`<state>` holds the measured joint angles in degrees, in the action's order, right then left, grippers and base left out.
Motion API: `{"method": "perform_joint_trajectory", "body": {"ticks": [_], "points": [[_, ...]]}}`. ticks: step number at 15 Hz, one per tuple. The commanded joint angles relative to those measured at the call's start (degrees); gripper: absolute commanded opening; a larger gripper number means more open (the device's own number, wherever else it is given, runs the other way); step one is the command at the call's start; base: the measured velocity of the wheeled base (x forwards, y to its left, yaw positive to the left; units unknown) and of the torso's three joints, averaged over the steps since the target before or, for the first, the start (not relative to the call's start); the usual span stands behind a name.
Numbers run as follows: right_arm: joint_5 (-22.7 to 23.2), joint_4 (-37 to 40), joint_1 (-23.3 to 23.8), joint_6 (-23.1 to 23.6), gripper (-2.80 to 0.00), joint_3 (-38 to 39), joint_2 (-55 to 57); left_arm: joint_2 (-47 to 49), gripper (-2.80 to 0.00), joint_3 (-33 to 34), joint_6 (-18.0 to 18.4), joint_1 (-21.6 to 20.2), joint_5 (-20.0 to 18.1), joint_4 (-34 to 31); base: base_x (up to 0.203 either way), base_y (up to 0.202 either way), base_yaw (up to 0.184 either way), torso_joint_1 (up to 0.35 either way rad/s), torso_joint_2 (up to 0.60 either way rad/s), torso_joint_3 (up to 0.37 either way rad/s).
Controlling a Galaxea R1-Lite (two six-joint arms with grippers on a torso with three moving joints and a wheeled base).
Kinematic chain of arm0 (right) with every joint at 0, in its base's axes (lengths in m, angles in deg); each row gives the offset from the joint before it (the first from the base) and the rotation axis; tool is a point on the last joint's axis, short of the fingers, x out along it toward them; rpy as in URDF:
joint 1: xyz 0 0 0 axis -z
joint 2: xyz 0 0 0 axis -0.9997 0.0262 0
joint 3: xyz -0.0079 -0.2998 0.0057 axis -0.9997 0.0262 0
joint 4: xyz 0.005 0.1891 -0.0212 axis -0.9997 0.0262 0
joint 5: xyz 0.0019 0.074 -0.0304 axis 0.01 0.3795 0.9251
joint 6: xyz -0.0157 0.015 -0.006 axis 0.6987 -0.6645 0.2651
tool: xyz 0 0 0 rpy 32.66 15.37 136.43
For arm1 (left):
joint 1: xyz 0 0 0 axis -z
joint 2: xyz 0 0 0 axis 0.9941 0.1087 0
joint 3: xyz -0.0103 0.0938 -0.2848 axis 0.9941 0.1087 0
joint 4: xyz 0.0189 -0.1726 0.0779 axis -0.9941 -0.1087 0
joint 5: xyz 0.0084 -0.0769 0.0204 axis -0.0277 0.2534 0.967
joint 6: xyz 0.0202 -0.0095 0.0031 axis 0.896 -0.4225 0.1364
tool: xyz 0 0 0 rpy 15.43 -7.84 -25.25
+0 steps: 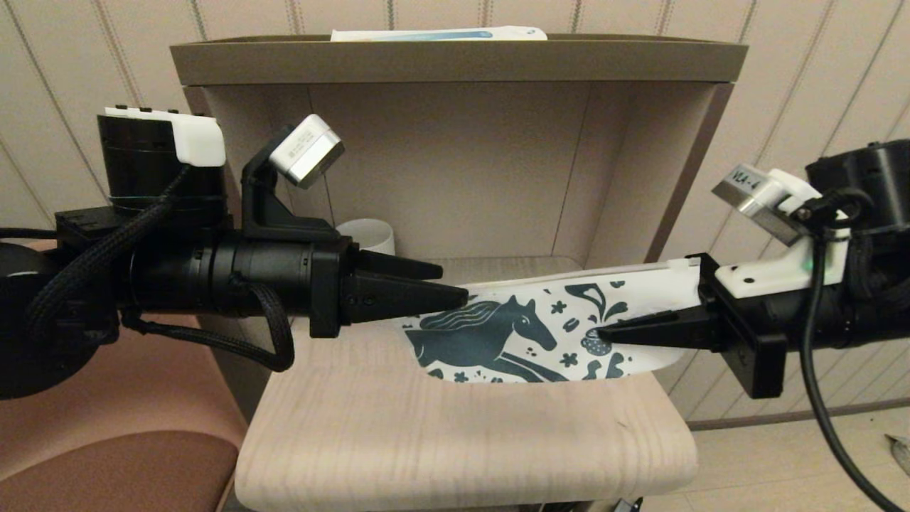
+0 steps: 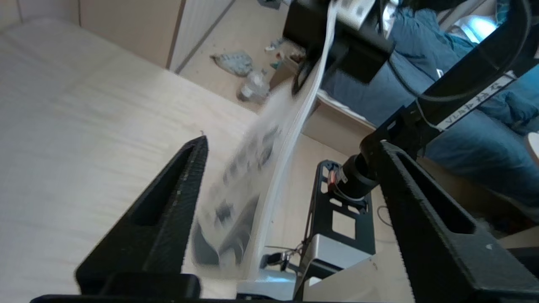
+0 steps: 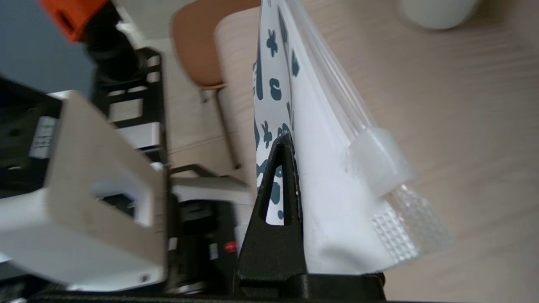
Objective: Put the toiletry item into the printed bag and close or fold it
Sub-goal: Close the strorage bag and place it on the desk
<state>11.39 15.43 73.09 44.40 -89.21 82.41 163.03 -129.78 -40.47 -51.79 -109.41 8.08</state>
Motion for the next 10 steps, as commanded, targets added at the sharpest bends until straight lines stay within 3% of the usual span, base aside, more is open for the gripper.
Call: {"method": "perform_joint_trajectory", "body": {"ticks": [1,5,10], "points": [[0.4,1.1,-2.6,0.2,-2.80,0.0,0.4,-1.2,0.00,0.0,0.0,-0.1,-0.3,0.3,0.000,0.000,0.000,0.000,0.00,0.000],[0.5,5.5,-11.3,-0.1,-2.80,-1.0,2.8,-1.1,0.00,-0.1,0.0,-0.1,-0.8,0.6,0.000,0.000,0.000,0.000,0.00,0.000],[0.9,6.0,-14.4,-3.8,-2.80,-4.2,6.9,-0.7,0.00,-0.1,0.0,0.0,-1.1,0.6,0.000,0.000,0.000,0.000,0.00,0.000]]}}
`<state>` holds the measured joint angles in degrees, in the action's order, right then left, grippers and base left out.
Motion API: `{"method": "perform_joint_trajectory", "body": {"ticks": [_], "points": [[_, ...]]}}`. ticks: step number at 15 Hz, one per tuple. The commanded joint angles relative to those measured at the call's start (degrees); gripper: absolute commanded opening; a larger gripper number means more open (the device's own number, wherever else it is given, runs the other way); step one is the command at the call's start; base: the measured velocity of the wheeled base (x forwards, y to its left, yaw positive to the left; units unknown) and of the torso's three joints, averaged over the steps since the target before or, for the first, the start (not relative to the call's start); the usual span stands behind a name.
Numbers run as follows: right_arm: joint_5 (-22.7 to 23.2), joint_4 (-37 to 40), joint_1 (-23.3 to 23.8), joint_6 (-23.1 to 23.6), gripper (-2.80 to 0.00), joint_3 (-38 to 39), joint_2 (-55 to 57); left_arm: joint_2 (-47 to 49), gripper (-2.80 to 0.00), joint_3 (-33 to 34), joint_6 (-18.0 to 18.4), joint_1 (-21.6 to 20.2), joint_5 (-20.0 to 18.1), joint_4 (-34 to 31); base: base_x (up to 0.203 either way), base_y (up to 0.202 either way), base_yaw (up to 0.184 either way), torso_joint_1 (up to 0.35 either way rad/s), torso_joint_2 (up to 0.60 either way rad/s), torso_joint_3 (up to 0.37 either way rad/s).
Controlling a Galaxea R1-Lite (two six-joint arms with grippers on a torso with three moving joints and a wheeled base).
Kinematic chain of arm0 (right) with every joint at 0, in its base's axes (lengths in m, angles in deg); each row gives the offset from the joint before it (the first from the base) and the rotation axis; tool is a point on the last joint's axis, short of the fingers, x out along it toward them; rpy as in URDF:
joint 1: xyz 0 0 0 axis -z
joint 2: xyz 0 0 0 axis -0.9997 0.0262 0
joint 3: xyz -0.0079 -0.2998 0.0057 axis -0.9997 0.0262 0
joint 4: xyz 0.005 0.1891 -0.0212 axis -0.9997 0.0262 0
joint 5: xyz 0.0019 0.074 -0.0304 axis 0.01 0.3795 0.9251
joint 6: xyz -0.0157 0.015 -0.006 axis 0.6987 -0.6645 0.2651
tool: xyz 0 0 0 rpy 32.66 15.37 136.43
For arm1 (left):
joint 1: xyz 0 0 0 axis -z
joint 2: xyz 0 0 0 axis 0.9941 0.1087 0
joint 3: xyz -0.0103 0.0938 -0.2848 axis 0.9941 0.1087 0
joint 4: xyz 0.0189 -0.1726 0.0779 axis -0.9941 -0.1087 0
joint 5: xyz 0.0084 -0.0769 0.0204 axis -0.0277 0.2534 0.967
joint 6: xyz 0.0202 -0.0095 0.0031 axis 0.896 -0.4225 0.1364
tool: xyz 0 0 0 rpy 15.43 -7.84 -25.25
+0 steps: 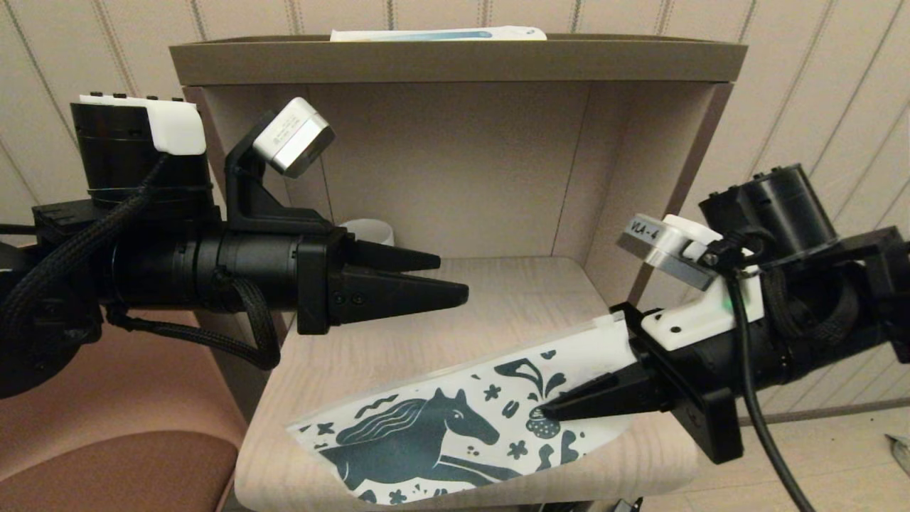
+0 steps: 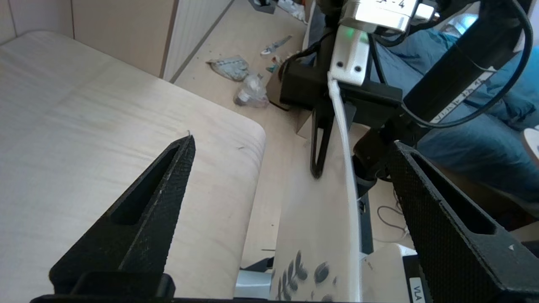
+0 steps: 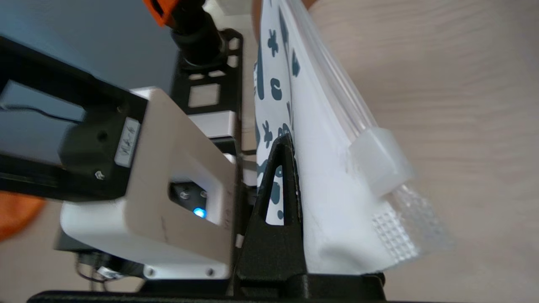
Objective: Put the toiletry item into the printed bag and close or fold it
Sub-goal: Close the strorage bag and place it on the desk
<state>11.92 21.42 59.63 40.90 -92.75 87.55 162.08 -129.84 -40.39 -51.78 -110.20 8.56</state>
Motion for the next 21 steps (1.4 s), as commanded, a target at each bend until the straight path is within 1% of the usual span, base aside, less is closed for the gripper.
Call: {"method": "perform_joint_trajectory", "body": {"ticks": [1,3,4,5,8,9,10,16,18,21], "points": [[0.5,0.0,-2.0,-1.4,-2.80,-1.2,2.4,0.2,0.00,-0.1,-0.1,0.0,-0.3,0.1,0.000,0.000,0.000,0.000,0.00,0.000],[0.6,-0.1,-3.0,-2.4,-2.80,-1.6,2.8,-0.1,0.00,-0.2,-0.2,0.2,-0.2,0.2,0.000,0.000,0.000,0.000,0.00,0.000],[0.7,-0.2,-5.6,-3.9,-2.80,-2.4,3.4,0.1,0.00,-0.4,-0.3,0.2,-0.2,0.2,0.000,0.000,0.000,0.000,0.00,0.000],[0.7,-0.2,-7.0,-5.5,-2.80,-3.8,4.5,0.3,0.00,-0.7,-0.3,0.5,-0.2,0.1,0.000,0.000,0.000,0.000,0.00,0.000],[0.6,-0.3,-7.9,-7.0,-2.80,-5.4,5.8,0.1,0.00,-0.4,-0.3,1.1,0.2,0.1,0.000,0.000,0.000,0.000,0.00,0.000],[0.6,-0.3,-7.9,-7.0,-2.80,-5.3,5.6,0.1,-1.75,-0.2,-0.3,1.2,0.3,0.1,0.000,0.000,0.000,0.000,0.00,0.000],[0.6,-0.3,-7.9,-7.0,-2.80,-5.3,5.5,0.2,-2.80,-0.1,-0.3,1.4,0.5,0.1,0.000,0.000,0.000,0.000,0.00,0.000],[0.7,-0.3,-9.1,-7.0,-2.80,-6.6,6.9,0.4,-2.80,-0.7,-0.4,2.4,0.4,0.1,0.000,0.000,0.000,0.000,0.00,0.000],[0.7,-0.3,-9.1,-7.0,-2.80,-6.7,6.9,0.4,-2.80,-0.7,-0.4,3.4,0.4,0.1,0.000,0.000,0.000,0.000,0.00,0.000],[0.7,-0.3,-9.3,-7.0,-2.80,-6.8,7.1,0.5,-2.80,-0.8,-0.5,3.8,0.4,-0.1,0.000,0.000,0.000,0.000,0.00,0.000]]}}
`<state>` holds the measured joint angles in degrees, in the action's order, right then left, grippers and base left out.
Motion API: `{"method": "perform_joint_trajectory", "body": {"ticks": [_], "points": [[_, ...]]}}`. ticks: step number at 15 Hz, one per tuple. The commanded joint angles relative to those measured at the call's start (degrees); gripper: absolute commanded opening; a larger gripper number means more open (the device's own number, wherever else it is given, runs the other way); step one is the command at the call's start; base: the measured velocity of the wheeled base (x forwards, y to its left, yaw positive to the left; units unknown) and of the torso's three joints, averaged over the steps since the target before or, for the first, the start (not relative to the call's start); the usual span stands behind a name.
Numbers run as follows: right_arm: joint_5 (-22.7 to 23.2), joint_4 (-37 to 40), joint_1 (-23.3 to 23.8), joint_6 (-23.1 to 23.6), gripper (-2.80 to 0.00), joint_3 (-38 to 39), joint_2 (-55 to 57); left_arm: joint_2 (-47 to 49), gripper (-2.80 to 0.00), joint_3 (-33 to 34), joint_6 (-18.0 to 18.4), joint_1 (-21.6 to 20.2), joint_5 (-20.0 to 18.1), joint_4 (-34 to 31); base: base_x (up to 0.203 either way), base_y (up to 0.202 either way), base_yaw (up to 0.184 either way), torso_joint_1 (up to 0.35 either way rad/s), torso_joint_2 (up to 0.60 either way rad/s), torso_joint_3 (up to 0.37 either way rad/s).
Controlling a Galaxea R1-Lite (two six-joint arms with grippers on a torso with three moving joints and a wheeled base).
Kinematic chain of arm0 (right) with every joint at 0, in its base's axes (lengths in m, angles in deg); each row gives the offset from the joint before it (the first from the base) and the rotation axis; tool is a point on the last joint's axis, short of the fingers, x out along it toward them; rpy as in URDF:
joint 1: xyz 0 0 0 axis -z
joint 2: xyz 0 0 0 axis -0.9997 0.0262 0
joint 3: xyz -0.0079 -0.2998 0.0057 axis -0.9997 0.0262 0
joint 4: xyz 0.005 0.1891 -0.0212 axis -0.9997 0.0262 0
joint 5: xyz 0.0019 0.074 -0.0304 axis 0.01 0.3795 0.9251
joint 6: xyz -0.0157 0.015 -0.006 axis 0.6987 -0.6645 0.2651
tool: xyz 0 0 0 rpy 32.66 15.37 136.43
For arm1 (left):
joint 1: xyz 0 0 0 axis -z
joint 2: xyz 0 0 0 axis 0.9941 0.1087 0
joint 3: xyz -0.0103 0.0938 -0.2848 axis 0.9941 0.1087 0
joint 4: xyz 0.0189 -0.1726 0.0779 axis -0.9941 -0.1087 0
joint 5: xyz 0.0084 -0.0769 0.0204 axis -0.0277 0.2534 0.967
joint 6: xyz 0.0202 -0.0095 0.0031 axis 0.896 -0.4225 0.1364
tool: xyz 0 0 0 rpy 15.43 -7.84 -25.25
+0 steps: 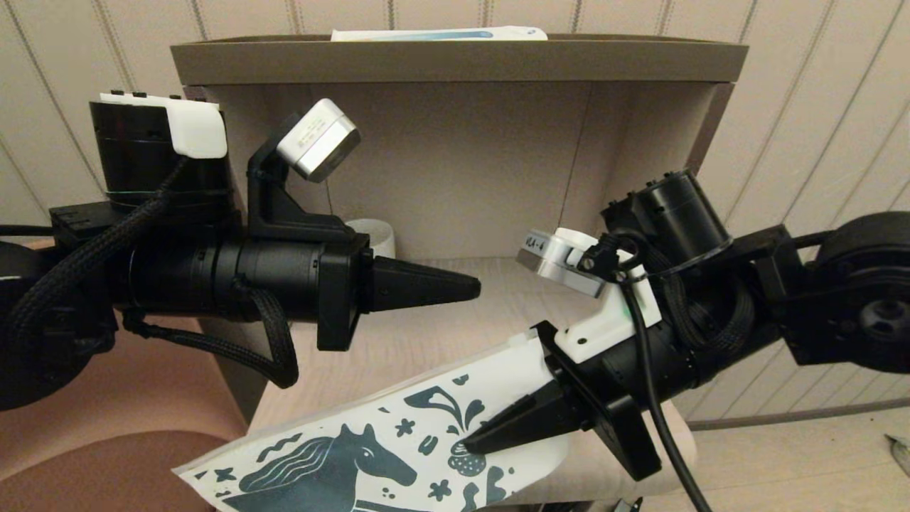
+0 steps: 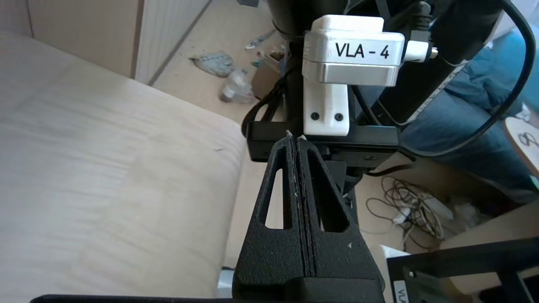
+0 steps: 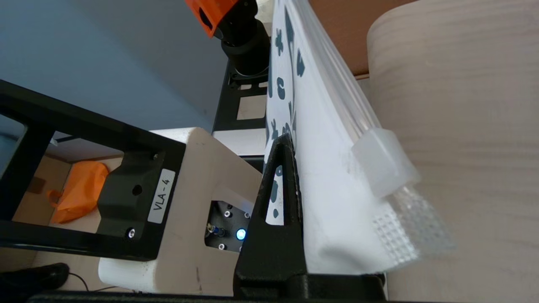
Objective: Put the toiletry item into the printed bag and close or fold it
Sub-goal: Close the strorage bag and place it on the desk
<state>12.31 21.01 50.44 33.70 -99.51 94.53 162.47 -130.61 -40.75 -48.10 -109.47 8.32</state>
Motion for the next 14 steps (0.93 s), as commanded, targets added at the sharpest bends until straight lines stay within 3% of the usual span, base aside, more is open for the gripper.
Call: {"method": "perform_joint_trajectory", "body": {"ticks": [1,2,14], "points": [[0.3,0.1,-0.1,0.1,-2.80,-0.2,0.2,0.0,-2.80,0.4,-0.1,0.3,-0.2,0.4,0.000,0.000,0.000,0.000,0.00,0.000],[0.3,0.1,-0.2,0.1,-2.80,-0.4,0.4,-0.2,0.00,0.7,-0.1,0.6,-0.2,0.4,0.000,0.000,0.000,0.000,0.00,0.000],[0.3,0.1,0.0,0.3,-2.80,-0.8,0.4,0.7,0.00,-0.3,-0.7,3.5,2.4,-0.7,0.000,0.000,0.000,0.000,0.00,0.000]]}}
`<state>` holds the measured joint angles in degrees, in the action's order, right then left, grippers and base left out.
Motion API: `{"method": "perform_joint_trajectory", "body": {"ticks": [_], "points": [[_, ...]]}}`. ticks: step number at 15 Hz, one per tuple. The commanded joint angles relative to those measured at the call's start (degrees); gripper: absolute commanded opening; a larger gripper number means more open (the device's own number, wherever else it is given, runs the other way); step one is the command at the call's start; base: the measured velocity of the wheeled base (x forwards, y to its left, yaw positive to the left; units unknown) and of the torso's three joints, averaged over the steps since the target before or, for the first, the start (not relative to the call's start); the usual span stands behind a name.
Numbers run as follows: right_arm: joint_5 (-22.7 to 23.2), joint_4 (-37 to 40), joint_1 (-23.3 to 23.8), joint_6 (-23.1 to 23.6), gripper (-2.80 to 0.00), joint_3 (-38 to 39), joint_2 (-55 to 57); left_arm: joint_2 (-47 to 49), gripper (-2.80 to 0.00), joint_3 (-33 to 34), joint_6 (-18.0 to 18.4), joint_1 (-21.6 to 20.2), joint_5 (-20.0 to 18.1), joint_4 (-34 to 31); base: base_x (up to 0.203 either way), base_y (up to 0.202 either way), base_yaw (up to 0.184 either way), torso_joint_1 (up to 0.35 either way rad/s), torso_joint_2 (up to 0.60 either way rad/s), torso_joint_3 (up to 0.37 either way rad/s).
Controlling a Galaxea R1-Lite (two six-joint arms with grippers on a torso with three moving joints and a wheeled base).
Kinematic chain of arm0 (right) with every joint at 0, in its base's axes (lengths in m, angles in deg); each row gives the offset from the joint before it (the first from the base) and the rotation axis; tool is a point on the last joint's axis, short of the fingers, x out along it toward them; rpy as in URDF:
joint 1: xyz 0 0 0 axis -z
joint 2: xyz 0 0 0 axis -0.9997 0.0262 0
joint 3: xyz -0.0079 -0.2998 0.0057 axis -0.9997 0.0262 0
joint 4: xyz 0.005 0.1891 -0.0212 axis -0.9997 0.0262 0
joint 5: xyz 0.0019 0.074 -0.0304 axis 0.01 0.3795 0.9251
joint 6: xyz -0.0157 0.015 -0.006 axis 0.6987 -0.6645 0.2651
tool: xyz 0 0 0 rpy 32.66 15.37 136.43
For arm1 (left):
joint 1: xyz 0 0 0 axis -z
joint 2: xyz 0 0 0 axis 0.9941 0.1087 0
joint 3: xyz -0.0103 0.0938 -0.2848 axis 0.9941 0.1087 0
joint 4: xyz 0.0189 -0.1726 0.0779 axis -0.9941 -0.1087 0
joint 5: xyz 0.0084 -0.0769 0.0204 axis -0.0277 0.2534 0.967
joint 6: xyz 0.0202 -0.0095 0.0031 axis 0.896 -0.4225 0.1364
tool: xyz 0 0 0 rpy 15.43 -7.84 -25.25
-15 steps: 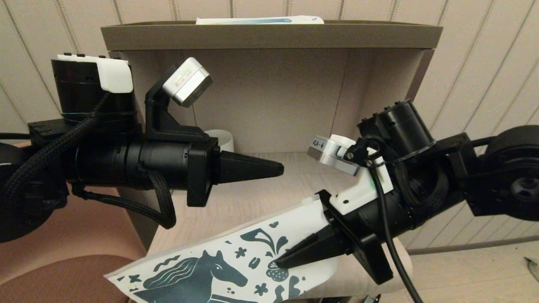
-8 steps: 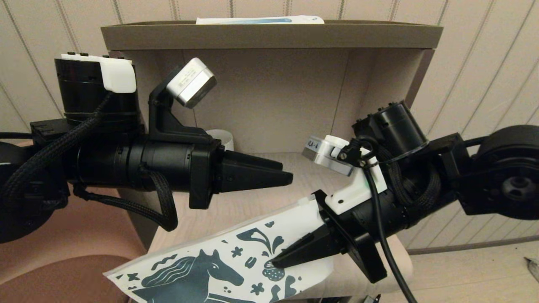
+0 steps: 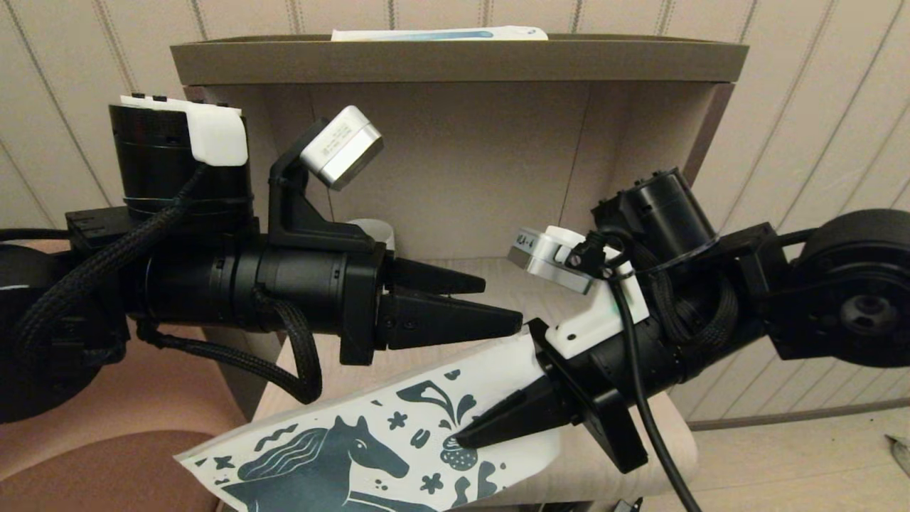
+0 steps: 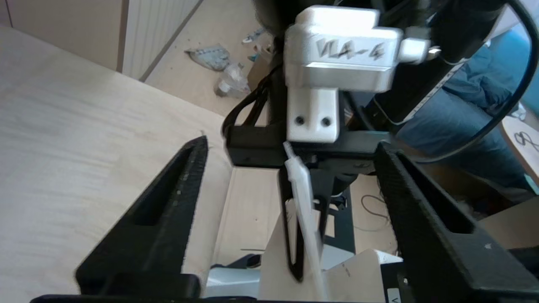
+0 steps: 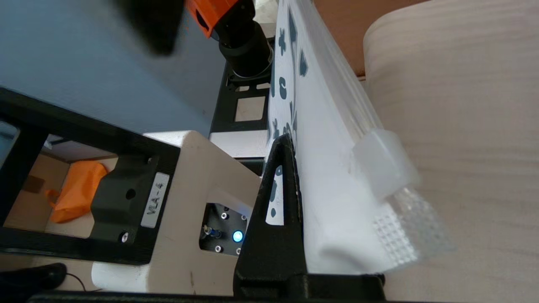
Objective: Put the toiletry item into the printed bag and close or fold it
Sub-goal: Close the strorage bag and place it on the desk
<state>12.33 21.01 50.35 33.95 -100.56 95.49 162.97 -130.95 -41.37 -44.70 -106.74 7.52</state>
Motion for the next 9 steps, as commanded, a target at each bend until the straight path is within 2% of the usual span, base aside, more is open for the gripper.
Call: {"method": "perform_joint_trajectory", "body": {"ticks": [1,9], "points": [[0.3,0.1,0.1,0.4,-2.80,0.4,-1.0,0.5,0.00,0.1,-0.1,0.1,-0.3,0.2,0.000,0.000,0.000,0.000,0.00,0.000],[0.1,0.0,0.0,3.8,-2.80,1.7,-2.1,1.3,0.00,0.6,0.2,0.1,-0.6,0.5,0.000,0.000,0.000,0.000,0.00,0.000]]}}
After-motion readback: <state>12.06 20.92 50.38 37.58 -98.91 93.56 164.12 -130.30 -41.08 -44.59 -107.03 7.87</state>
